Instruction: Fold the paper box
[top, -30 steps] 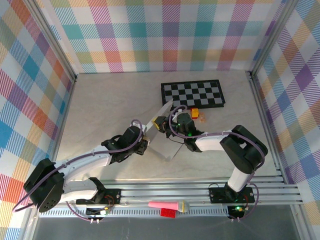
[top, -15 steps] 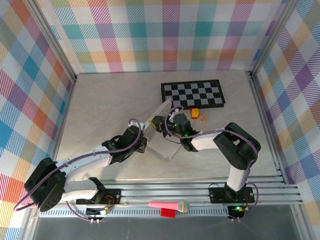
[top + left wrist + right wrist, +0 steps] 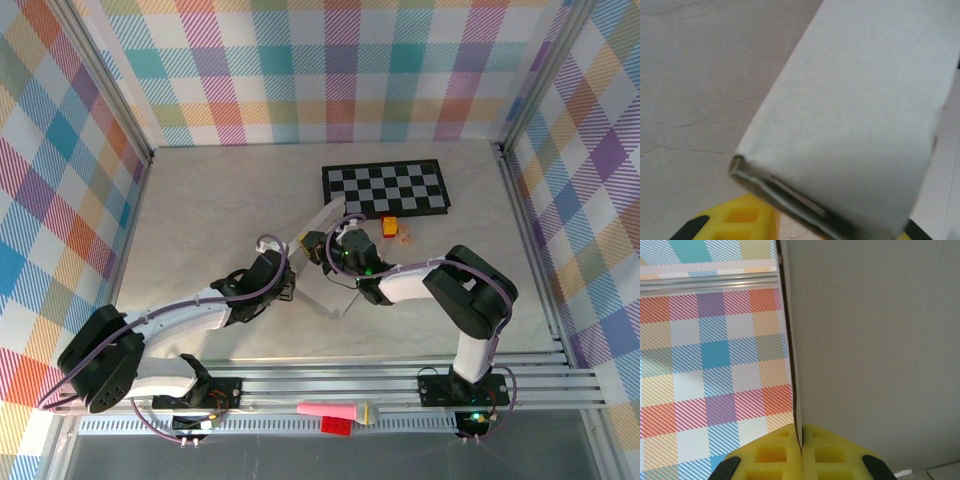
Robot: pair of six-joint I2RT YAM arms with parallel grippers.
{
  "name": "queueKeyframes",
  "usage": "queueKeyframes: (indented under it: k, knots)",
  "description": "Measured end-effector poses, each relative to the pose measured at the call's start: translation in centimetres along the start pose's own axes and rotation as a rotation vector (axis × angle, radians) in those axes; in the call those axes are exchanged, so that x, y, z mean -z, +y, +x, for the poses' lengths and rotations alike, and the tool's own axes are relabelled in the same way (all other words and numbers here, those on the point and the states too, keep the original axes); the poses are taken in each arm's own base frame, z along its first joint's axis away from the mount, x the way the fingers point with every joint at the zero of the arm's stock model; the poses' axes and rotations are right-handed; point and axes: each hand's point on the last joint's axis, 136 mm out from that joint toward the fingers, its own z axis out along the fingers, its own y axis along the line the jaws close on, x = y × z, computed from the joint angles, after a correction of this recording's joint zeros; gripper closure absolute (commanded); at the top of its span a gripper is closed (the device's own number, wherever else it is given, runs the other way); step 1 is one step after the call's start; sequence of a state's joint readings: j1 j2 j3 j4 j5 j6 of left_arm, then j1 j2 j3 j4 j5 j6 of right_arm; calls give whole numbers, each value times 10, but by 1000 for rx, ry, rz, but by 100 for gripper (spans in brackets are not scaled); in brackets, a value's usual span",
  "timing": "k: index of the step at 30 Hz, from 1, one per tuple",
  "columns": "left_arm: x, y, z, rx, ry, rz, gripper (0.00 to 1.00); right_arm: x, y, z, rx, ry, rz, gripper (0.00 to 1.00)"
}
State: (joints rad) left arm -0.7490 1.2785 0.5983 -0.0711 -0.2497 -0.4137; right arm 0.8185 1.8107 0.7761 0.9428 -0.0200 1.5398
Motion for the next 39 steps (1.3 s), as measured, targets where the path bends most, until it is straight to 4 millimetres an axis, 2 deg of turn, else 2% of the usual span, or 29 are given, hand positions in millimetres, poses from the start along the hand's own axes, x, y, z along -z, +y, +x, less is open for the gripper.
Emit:
queueKeyframes:
  k: [17,26,34,39]
  knots:
    - [-15,8,-7,92,-24,-83,81,-1,0,-8,-19,-81,-10,100]
    - [-22,9,-11,136,-31,-117,76,-3,2,-10,-14,-114,-11,100]
    - [-26,10,-12,141,-28,-137,76,-3,0,-12,-6,-135,-5,100]
    - [-27,12,-14,149,-24,-160,84,-3,1,-13,-5,-141,-6,100]
